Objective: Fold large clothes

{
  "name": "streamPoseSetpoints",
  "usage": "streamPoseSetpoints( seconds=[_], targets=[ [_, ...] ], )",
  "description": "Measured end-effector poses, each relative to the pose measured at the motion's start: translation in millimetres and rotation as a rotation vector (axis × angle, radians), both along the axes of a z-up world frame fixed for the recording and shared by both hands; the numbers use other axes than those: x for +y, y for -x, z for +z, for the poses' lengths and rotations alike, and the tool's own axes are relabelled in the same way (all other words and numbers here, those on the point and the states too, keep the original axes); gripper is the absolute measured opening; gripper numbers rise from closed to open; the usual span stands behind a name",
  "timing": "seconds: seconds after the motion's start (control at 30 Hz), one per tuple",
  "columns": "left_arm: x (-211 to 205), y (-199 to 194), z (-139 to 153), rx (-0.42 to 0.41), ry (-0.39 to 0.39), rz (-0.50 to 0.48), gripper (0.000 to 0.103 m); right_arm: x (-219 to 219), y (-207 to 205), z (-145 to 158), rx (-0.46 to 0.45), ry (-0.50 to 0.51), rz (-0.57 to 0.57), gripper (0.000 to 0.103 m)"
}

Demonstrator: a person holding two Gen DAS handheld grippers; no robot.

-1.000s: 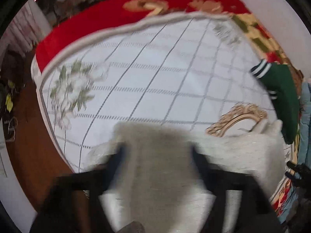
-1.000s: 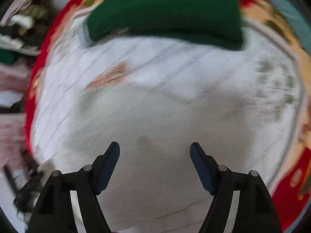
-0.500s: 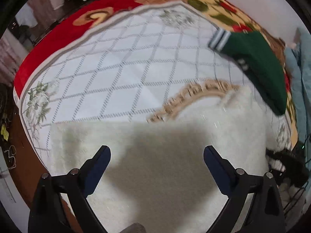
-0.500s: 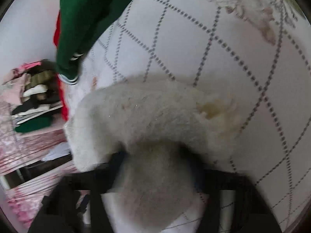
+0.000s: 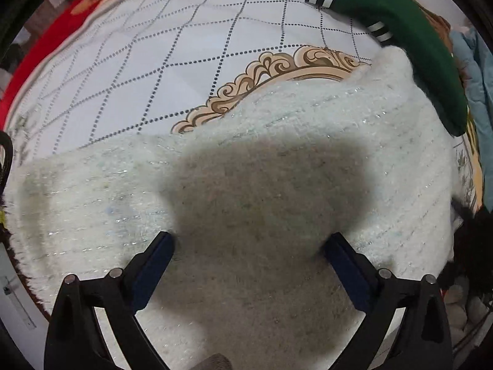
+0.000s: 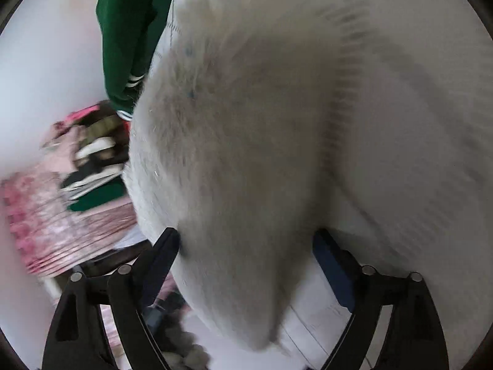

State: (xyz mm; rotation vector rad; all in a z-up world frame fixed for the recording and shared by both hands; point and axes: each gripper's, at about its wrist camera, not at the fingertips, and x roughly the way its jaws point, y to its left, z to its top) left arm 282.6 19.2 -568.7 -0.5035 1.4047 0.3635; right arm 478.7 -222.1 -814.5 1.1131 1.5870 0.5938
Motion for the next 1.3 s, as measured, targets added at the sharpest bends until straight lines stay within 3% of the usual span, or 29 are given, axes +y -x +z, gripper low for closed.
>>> streamPoseSetpoints(
  seconds=[0.03, 0.1, 0.23, 0.33, 0.43, 0.5, 0.57, 0.63, 0.7, 0.8, 0.87, 0.93, 1.03, 1.1, 1.13, 1.2, 1.3],
  targets=[
    [0, -1, 0, -0.002, -0.007, -0.008, 0.103, 10, -6, 4, -0.038, -0.018, -0.001, 0.063],
    [0, -5, 4, -0.012, -0.040, -0.028, 0.103, 24, -11, 11, -0.064, 0.049, 0.022, 0.031],
    [-8, -18, 4, -0.033, -0.032, -0.079, 0.103, 3, 14, 43, -0.096, 0.085, -0.153, 0.017],
    [-35, -34, -1, -0.051, 0.016, -0.174, 0.103, -45, 57, 71, -0.111, 0.172, -0.285, 0.015],
    [-65, -44, -3, -0.068, 0.019, -0.266, 0.103, -88, 90, 69, -0.029, 0.279, -0.271, 0.017],
    [-76, -44, 4, -0.072, 0.025, -0.290, 0.103, -105, 99, 69, 0.035, 0.367, -0.214, 0.039],
    [-79, -40, 16, -0.082, 0.034, -0.279, 0.103, -117, 102, 87, 0.025, 0.454, -0.138, 0.041],
    [-74, -30, 33, -0.092, 0.049, -0.236, 0.103, -122, 103, 114, -0.006, 0.578, -0.059, 0.049],
    [-65, -21, 49, -0.107, 0.054, -0.184, 0.103, -120, 104, 152, -0.102, 0.707, 0.027, 0.067],
    [-47, -15, 62, -0.128, 0.040, -0.113, 0.103, -107, 95, 188, -0.224, 0.737, 0.166, 0.067],
    [-35, -17, 64, -0.134, 0.022, -0.080, 0.103, -76, 75, 200, -0.267, 0.743, 0.268, 0.067],
    [-31, -24, 60, -0.127, -0.001, -0.073, 0.103, -31, 45, 197, -0.296, 0.700, 0.355, 0.060],
    [-24, -38, 51, -0.119, -0.034, -0.066, 0.103, 27, 10, 176, -0.338, 0.711, 0.453, 0.030],
    [-21, -44, 44, -0.105, -0.065, -0.070, 0.103, 60, -11, 150, -0.355, 0.776, 0.509, 0.025],
    [-19, -45, 41, -0.099, -0.073, -0.068, 0.103, 70, -22, 127, -0.340, 0.858, 0.534, 0.019],
    [-14, -43, 36, -0.080, -0.070, -0.055, 0.103, 75, -42, 95, -0.293, 0.877, 0.512, 0.016],
    [-7, -28, 34, -0.059, -0.042, -0.010, 0.103, 69, -60, 95, -0.199, 0.857, 0.477, 0.015]
  ],
)
